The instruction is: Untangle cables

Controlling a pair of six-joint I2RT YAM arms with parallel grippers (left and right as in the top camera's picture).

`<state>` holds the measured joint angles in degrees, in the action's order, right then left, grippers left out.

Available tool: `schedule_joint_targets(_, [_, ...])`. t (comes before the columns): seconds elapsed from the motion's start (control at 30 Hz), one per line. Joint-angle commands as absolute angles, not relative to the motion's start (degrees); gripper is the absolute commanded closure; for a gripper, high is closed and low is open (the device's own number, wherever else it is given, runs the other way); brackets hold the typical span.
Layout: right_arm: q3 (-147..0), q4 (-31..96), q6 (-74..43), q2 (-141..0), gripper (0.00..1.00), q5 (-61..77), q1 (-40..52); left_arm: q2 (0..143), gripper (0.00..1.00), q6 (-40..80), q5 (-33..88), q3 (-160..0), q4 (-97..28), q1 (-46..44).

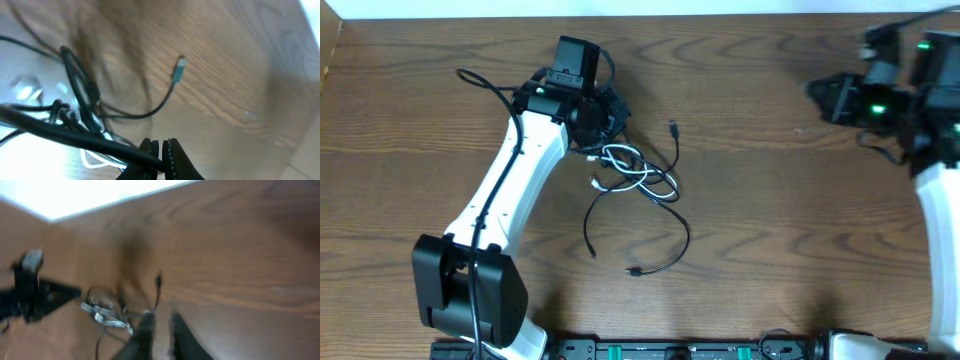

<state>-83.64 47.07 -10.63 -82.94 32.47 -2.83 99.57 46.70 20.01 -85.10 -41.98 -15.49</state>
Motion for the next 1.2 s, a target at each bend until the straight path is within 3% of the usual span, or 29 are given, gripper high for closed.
schedule_joint_targets(0.0, [-84.25,47.16,-3.16,-86.74,0.69,35.03,1.96,99.53,0.93,44.38,25.67,-85.47,-38.17,-15.53])
schedule_joint_targets(0.17, [-84.25,47.35,3.84,-91.31,0.52,39.72,8.05,99.46,0.92,49.06,30.46,-85.47,-32.05,-14.74])
schedule_joint_targets(0.37, [-84.25,46.96,7.68,-95.18,0.38,39.53,14.41,99.46,0.92,51.77,30.94,-85.47,-32.45,-14.41])
schedule_joint_targets(0.6, [-84.25,44.95,10.5,-101.82,0.38,41.19,18.06,99.46,0.92,51.77,31.53,-85.47,-33.21,-14.44])
schedule_joint_targets(0.87, [-84.25,44.49,17.32,-108.71,0.48,53.1,19.22,99.46,0.93,51.77,31.53,-85.47,-33.36,-14.44])
schedule_joint_targets(1.17, [-84.25,45.91,18.9,-109.56,0.5,57.14,19.14,99.46,0.92,51.75,31.53,-85.47,-33.63,-14.44])
